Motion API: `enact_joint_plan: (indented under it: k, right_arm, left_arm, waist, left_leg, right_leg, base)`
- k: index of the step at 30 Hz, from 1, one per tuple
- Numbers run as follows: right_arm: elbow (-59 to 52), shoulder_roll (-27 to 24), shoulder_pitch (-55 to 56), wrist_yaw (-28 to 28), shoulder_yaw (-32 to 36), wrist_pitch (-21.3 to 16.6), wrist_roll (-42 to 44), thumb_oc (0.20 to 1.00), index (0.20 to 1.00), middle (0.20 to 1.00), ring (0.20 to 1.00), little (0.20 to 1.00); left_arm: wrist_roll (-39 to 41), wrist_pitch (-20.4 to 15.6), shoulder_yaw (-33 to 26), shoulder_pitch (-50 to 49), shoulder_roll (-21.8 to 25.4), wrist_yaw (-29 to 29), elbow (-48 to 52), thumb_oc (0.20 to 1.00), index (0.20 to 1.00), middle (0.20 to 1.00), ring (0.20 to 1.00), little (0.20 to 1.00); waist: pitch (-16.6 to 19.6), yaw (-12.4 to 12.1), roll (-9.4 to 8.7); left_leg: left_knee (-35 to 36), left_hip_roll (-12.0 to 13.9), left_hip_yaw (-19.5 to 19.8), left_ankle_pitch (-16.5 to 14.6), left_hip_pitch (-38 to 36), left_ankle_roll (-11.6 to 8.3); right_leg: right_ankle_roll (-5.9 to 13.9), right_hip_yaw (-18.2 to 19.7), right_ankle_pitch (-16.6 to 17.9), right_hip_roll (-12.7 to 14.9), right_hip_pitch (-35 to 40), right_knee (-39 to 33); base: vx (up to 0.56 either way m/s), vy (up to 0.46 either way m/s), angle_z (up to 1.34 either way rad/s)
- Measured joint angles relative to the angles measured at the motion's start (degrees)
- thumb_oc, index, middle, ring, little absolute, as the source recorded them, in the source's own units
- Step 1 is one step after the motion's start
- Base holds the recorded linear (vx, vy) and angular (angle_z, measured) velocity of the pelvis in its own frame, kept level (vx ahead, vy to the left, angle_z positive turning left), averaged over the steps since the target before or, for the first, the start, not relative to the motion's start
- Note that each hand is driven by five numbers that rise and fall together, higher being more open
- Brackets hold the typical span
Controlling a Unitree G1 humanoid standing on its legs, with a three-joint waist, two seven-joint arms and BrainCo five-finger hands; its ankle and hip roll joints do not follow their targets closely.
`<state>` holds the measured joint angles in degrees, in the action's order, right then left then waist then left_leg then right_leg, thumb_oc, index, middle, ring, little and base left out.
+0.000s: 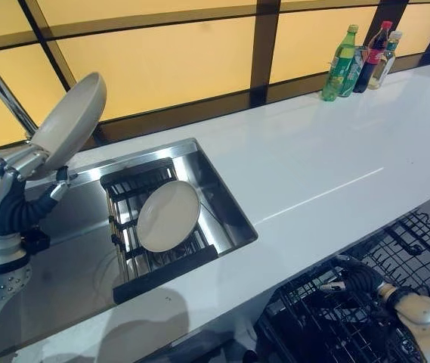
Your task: Pick up plates and place into dishwasher.
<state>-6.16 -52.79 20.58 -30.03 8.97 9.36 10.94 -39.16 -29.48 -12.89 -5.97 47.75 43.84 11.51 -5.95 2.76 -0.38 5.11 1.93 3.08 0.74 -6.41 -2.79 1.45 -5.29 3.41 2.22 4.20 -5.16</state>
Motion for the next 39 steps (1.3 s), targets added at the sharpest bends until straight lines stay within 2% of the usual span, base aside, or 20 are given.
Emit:
enact_joint_plan:
  k: [4, 12, 13, 14, 17, 20, 23, 26, 33, 35, 39]
  right_arm:
    - [-1.7, -2.2, -0.1, -3.2, 1.2, -4.0, 3.2, 1.0, 1.0, 1.0, 1.0, 1.0]
    - [-1.9, -2.7, 2.6, -11.9, 3.2, -11.6, 6.7, 1.0, 1.0, 1.0, 1.0, 1.0]
    - [-1.9, -3.3, 2.7, -13.3, 3.4, -12.5, 6.7, 0.959, 0.959, 0.959, 0.959, 0.959]
    - [-2.1, -4.0, 2.8, -14.2, 3.8, -13.9, 7.2, 1.0, 1.0, 1.0, 1.0, 1.0]
    - [-5.9, -5.0, 2.1, -14.3, 7.3, -18.9, 12.0, 1.0, 1.0, 1.0, 1.0, 1.0]
    - [-9.9, -4.8, -2.3, -12.0, 8.7, -23.8, 19.5, 1.0, 1.0, 1.0, 1.0, 1.0]
    - [-10.3, 0.3, -10.3, -10.2, 8.9, -26.9, 25.8, 1.0, 1.0, 1.0, 1.0, 1.0]
    - [-10.7, 3.9, -12.7, -9.5, 8.8, -28.6, 26.6, 1.0, 1.0, 1.0, 1.0, 1.0]
    - [-11.3, 11.2, -21.9, -11.9, 7.2, -31.7, 38.9, 1.0, 1.0, 1.0, 1.0, 1.0]
    - [-11.5, 12.8, -23.9, -10.2, 6.7, -32.1, 39.2, 1.0, 1.0, 1.0, 1.0, 1.0]
    - [-11.5, 16.6, -23.8, -6.4, 5.6, -32.5, 36.9, 1.0, 1.0, 1.0, 1.0, 1.0]
  left_arm:
    - [0.1, -0.2, 0.0, 0.0, 1.0, 0.0, 0.1, 0.2, 0.2, 0.2, 0.2, 0.2]
    - [1.8, -4.1, -0.1, -0.1, 1.1, 0.0, 0.2, 0.2, 0.2, 0.2, 0.2, 0.2]
    - [2.3, -4.2, -0.1, 0.0, 1.1, 0.0, 0.2, 0.2, 0.2, 0.2, 0.2, 0.2]
    - [2.5, -4.2, -0.1, 0.0, 1.4, 0.0, 0.2, 0.2, 0.2, 0.2, 0.2, 0.2]
    - [3.2, -4.6, -0.1, 0.0, 3.4, 0.0, 0.2, 0.2, 0.2, 0.2, 0.2, 0.2]
    - [5.3, -5.1, -0.1, 0.0, 3.3, -0.1, 0.2, 0.2, 0.2, 0.2, 0.2, 0.2]
    - [6.7, -7.8, -0.1, 0.1, 1.5, -1.3, 0.1, 0.2, 0.2, 0.2, 0.2, 0.2]
    - [6.8, -10.7, 0.0, 0.4, 0.5, -3.5, 0.2, 0.2, 0.2, 0.2, 0.2, 0.2]
    - [11.3, -14.3, 3.7, 6.0, -1.1, -10.6, 0.2, 0.2, 0.2, 0.2, 0.2, 0.2]
    - [14.8, -15.0, 5.0, 7.1, -2.9, -14.0, 0.3, 0.2, 0.2, 0.2, 0.2, 0.2]
    - [25.6, -15.5, 6.1, 7.5, -6.8, -25.0, 2.2, 0.2, 0.2, 0.2, 0.2, 0.2]
  waist:
    - [-0.4, 0.8, -1.04]
    - [-0.7, 1.2, -0.94]
    - [-0.7, 1.2, -0.94]
    - [-0.7, 1.2, -0.93]
    - [-0.7, 1.1, -0.96]
    - [-0.6, 0.9, -1.07]
    - [-0.2, 0.8, -1.27]
    - [0.6, 0.2, -1.06]
    - [2.1, -0.9, -0.04]
    - [2.4, -1.0, 0.36]
    - [2.6, -1.7, 0.71]
  left_leg:
    - [0.2, 0.0, -0.7, -0.3, -0.4, 0.13]
    - [0.2, 0.0, -1.7, -1.1, -0.9, 0.28]
    - [0.2, 0.0, -1.8, -1.1, -0.9, 0.32]
    - [0.2, 0.0, -1.8, -1.2, -1.0, 0.34]
    - [-0.1, 0.0, -2.1, -1.2, -1.3, 0.38]
    - [-0.1, 0.0, -2.6, -1.3, -1.6, 0.43]
    - [-0.1, 0.0, -2.9, -1.4, -2.0, 0.46]
    - [-0.1, -0.1, -2.9, -1.4, -2.0, 0.51]
    - [-0.1, -0.1, -2.8, -1.4, -2.0, 0.53]
    - [-0.1, -0.2, -2.8, -1.4, -2.0, 0.52]
    - [-0.1, -0.1, -2.7, -1.4, -2.0, 0.52]
  right_leg:
    - [0.39, 0.7, -0.3, 0.0, 0.2, 0.0]
    - [0.45, 2.0, -0.4, -0.1, 0.0, 0.0]
    - [0.44, 2.0, -0.4, -0.1, 0.0, 0.0]
    - [0.43, 2.0, -0.4, -0.1, 0.0, 0.0]
    - [0.27, 2.0, -0.2, -0.1, 0.0, 0.0]
    - [0.27, 2.3, -0.2, -0.1, 0.2, 0.0]
    - [0.28, 2.7, -0.2, -0.1, 0.5, 0.0]
    - [0.35, 2.9, -0.3, -0.1, 0.4, 0.0]
    - [0.33, 2.9, -0.2, -0.1, 0.5, 0.0]
    - [0.32, 2.9, -0.2, 0.0, 0.5, 0.0]
    - [0.32, 2.8, -0.2, -0.1, 0.5, 0.0]
  base:
    - [-0.03, -0.009, -0.09]
    - [-0.02, -0.005, -0.1]
    - [0.0, 0.0, 0.0]
    - [0.0, 0.0, 0.0]
    - [0.0, 0.0, 0.0]
    - [0.0, 0.0, -0.04]
    - [0.0, 0.006, -0.04]
    - [0.0, 0.0, 0.0]
    - [0.01, 0.002, 0.0]
    - [0.0, 0.0, 0.0]
    - [0.0, 0.0, 0.0]
